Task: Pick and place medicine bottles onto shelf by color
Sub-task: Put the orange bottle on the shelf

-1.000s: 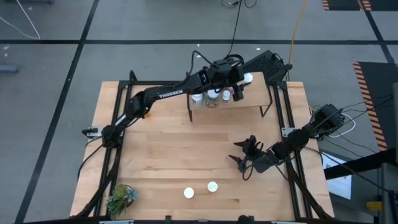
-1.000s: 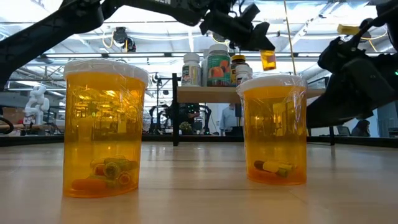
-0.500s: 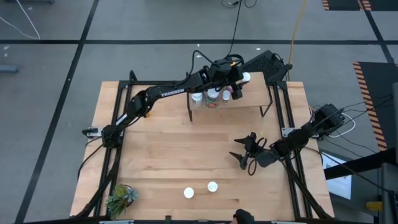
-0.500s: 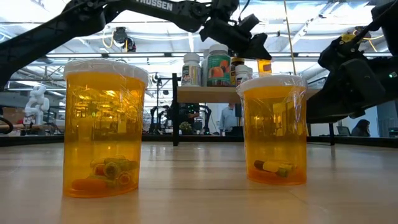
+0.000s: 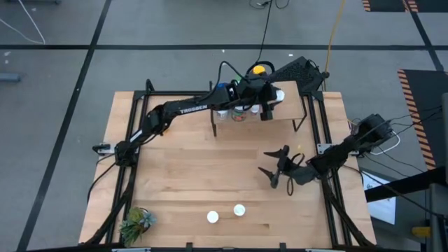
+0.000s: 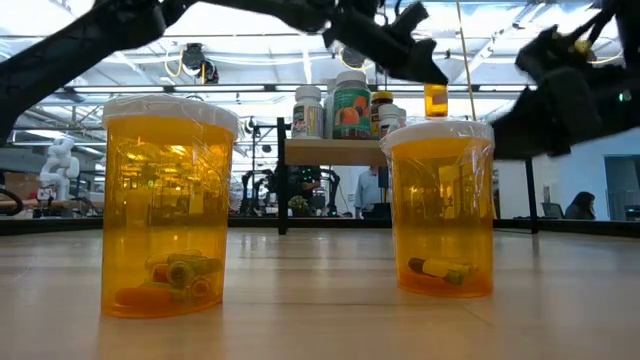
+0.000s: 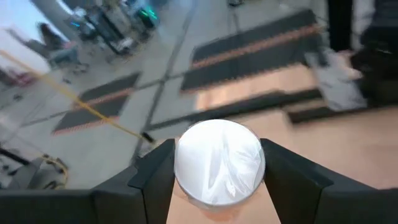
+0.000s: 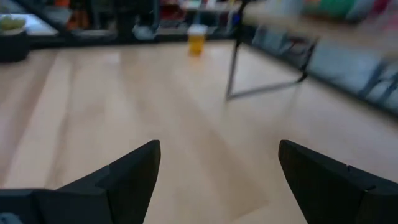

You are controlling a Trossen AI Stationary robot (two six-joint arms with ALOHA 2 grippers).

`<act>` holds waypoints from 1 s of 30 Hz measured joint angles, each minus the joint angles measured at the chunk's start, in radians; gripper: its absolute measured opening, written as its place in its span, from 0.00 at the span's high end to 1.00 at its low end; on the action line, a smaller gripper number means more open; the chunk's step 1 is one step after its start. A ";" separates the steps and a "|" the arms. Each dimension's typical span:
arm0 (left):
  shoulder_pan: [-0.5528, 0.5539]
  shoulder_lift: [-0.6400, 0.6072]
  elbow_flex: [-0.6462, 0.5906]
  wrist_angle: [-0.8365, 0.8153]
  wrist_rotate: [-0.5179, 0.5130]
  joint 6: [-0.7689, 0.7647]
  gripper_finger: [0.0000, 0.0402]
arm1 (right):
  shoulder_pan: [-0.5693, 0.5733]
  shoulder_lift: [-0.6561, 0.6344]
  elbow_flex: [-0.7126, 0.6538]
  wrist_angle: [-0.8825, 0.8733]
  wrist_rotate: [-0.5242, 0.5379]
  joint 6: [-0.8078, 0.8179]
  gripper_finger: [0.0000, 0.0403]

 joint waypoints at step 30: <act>-0.163 -0.096 0.001 -0.285 0.344 -0.136 0.46 | 0.007 -0.575 -0.005 -0.103 0.111 -0.521 0.25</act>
